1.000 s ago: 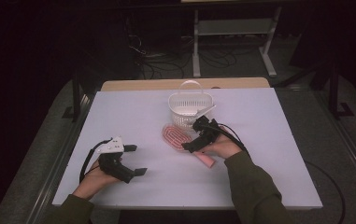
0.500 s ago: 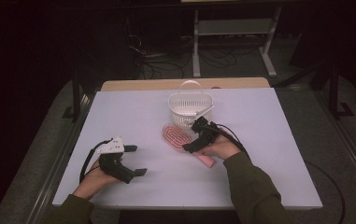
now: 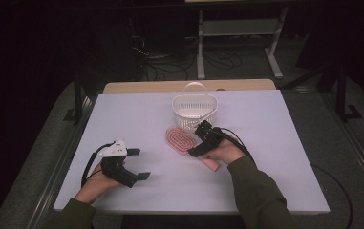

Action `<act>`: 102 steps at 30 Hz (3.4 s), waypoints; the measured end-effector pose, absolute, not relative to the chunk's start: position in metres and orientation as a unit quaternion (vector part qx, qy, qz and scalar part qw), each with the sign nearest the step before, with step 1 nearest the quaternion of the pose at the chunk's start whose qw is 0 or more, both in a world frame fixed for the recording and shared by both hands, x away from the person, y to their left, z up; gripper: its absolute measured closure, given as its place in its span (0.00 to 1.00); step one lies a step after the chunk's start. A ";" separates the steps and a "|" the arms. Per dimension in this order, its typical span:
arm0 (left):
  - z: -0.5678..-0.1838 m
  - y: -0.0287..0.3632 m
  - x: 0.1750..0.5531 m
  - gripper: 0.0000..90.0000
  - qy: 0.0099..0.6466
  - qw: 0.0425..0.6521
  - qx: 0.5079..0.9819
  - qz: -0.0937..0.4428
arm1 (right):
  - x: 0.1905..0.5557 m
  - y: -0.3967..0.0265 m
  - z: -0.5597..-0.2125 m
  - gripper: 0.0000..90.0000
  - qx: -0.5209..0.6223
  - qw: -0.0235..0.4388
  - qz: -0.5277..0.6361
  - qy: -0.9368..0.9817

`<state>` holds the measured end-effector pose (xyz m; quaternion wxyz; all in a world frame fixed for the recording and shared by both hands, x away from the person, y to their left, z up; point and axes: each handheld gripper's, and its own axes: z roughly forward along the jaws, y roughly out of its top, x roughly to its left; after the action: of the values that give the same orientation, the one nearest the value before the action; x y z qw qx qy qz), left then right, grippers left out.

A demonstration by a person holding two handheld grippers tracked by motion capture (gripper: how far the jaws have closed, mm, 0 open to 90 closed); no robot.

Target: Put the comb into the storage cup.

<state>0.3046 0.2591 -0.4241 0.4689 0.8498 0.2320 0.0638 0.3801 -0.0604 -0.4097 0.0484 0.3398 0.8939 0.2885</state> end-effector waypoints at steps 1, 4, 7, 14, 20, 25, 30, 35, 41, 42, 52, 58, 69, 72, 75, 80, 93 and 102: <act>-0.424 0.259 0.305 0.00 0.232 0.468 0.850 0.064 | 0.380 -0.060 -0.410 0.27 0.340 0.048 0.287 0.894; -0.424 0.259 0.305 0.00 0.232 0.468 0.850 0.065 | 0.380 -0.059 -0.411 0.30 0.338 0.046 0.282 0.896; -0.424 0.259 0.305 0.00 0.232 0.468 0.851 0.065 | 0.380 -0.058 -0.414 0.32 0.342 0.044 0.274 0.898; -0.424 0.259 0.305 0.00 0.232 0.467 0.851 0.065 | 0.380 -0.057 -0.418 0.37 0.342 0.042 0.262 0.901; -0.424 0.259 0.305 0.00 0.232 0.467 0.851 0.065 | 0.380 -0.056 -0.422 0.40 0.339 0.038 0.253 0.905; -0.424 0.260 0.305 0.00 0.233 0.467 0.850 0.065 | 0.381 -0.055 -0.425 0.44 0.338 0.035 0.245 0.908; -0.424 0.260 0.305 0.00 0.233 0.467 0.850 0.066 | 0.382 -0.056 -0.427 0.49 0.338 0.030 0.240 0.909; -0.424 0.260 0.305 0.00 0.234 0.467 0.850 0.066 | 0.381 -0.055 -0.427 0.52 0.338 0.028 0.239 0.910; -0.424 0.260 0.305 0.00 0.234 0.467 0.850 0.066 | 0.381 -0.054 -0.428 0.57 0.336 0.031 0.236 0.911; -0.424 0.260 0.305 0.00 0.234 0.467 0.850 0.066 | 0.381 -0.054 -0.428 0.58 0.337 0.031 0.235 0.911; -0.424 0.259 0.305 0.00 0.234 0.467 0.850 0.066 | 0.380 -0.052 -0.427 0.62 0.332 0.039 0.231 0.914; -0.424 0.259 0.305 0.00 0.234 0.466 0.850 0.067 | 0.378 -0.050 -0.427 0.67 0.327 0.044 0.227 0.916; -0.424 0.259 0.305 0.00 0.234 0.466 0.851 0.067 | 0.375 -0.043 -0.426 0.72 0.329 0.060 0.207 0.919; -0.424 0.259 0.305 0.00 0.235 0.467 0.850 0.068 | 0.375 -0.043 -0.426 0.73 0.332 0.062 0.204 0.919; -0.424 0.259 0.305 0.00 0.235 0.466 0.850 0.068 | 0.374 -0.042 -0.426 0.74 0.336 0.062 0.203 0.918; -0.424 0.259 0.305 0.00 0.234 0.466 0.850 0.069 | 0.373 -0.041 -0.426 0.76 0.333 0.070 0.198 0.919; -0.424 0.260 0.305 0.00 0.236 0.466 0.850 0.069 | 0.372 -0.045 -0.426 0.76 0.317 0.070 0.216 0.921; -0.424 0.260 0.305 0.00 0.235 0.464 0.851 0.070 | 0.371 -0.051 -0.422 0.76 0.305 0.065 0.236 0.920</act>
<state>0.3050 0.2599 -0.4245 0.4642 0.8511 0.2350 0.0697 0.3706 -0.0513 -0.4224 0.0648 0.3054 0.9202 0.2362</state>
